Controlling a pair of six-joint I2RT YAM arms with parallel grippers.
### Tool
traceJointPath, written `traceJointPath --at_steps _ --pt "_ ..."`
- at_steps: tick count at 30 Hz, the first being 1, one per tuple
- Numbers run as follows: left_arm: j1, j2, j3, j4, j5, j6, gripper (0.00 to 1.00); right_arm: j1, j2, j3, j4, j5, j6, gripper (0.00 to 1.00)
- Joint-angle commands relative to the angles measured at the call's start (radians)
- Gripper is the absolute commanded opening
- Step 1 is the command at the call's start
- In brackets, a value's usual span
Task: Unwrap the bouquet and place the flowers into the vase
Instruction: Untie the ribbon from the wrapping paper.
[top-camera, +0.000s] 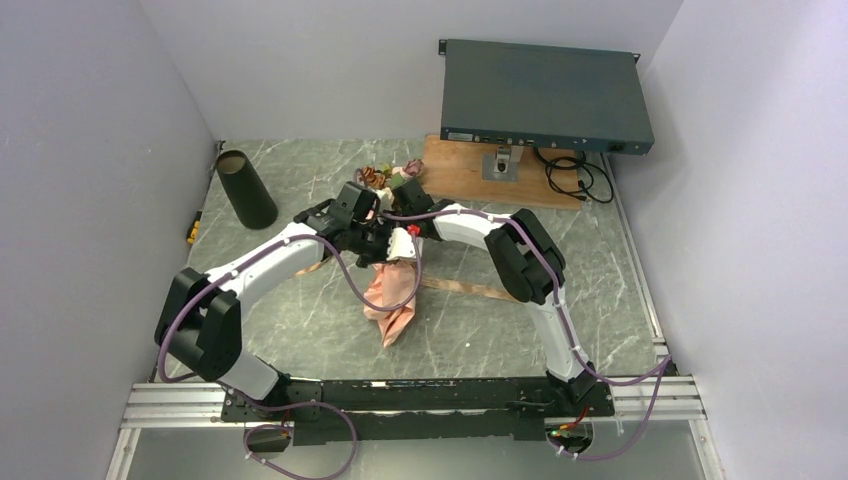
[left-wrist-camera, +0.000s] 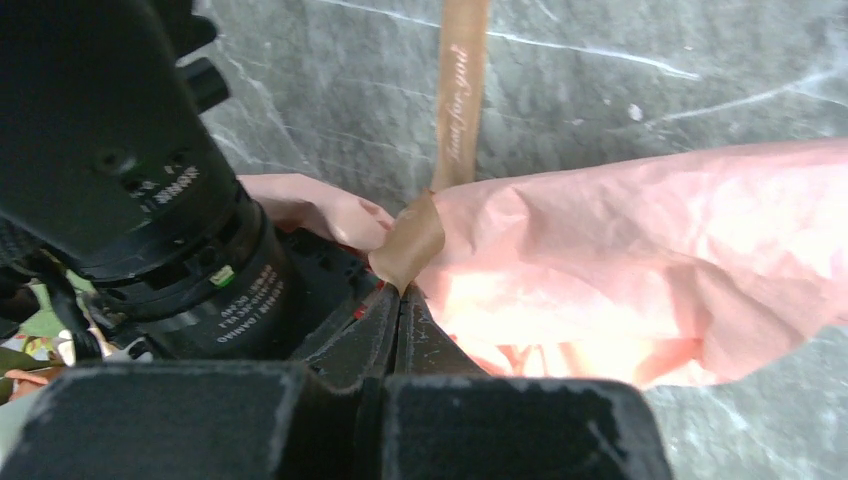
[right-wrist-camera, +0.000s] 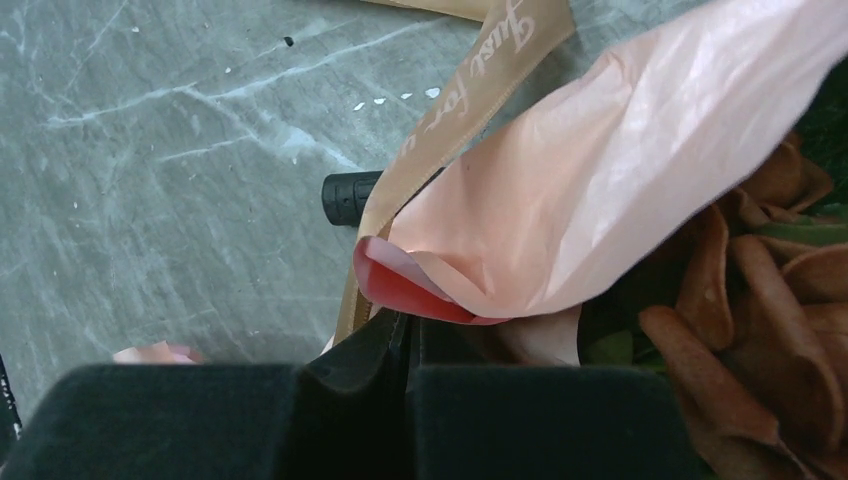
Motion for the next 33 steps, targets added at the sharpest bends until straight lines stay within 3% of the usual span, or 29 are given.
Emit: traceJointPath --at_steps 1,5,6,10,12,18,25,33 --pt "-0.007 -0.128 0.067 -0.058 0.18 0.096 0.0 -0.001 0.072 -0.051 -0.065 0.087 -0.052 0.0" --pt "-0.011 -0.11 0.038 -0.131 0.189 0.124 0.02 -0.001 0.073 -0.043 -0.061 0.081 -0.044 0.0" --pt "-0.012 -0.104 0.025 -0.125 0.183 0.099 0.08 -0.001 0.073 -0.041 -0.061 0.078 -0.041 0.0" --pt "-0.009 -0.12 -0.036 -0.054 0.154 -0.02 0.48 -0.001 0.067 -0.034 -0.062 0.071 -0.028 0.0" --pt "-0.013 -0.136 -0.068 -0.025 0.177 -0.047 0.56 -0.001 0.063 -0.032 -0.06 0.062 -0.02 0.0" --pt "-0.076 -0.056 -0.121 0.048 0.12 -0.105 0.49 -0.001 0.063 -0.005 -0.074 0.028 0.011 0.0" --pt "-0.066 0.01 -0.228 -0.008 0.039 0.137 0.44 -0.004 0.006 0.021 -0.1 -0.059 0.028 0.0" --pt "-0.001 0.034 -0.283 -0.142 -0.006 0.346 0.41 -0.006 -0.052 0.144 -0.226 -0.138 0.018 0.29"
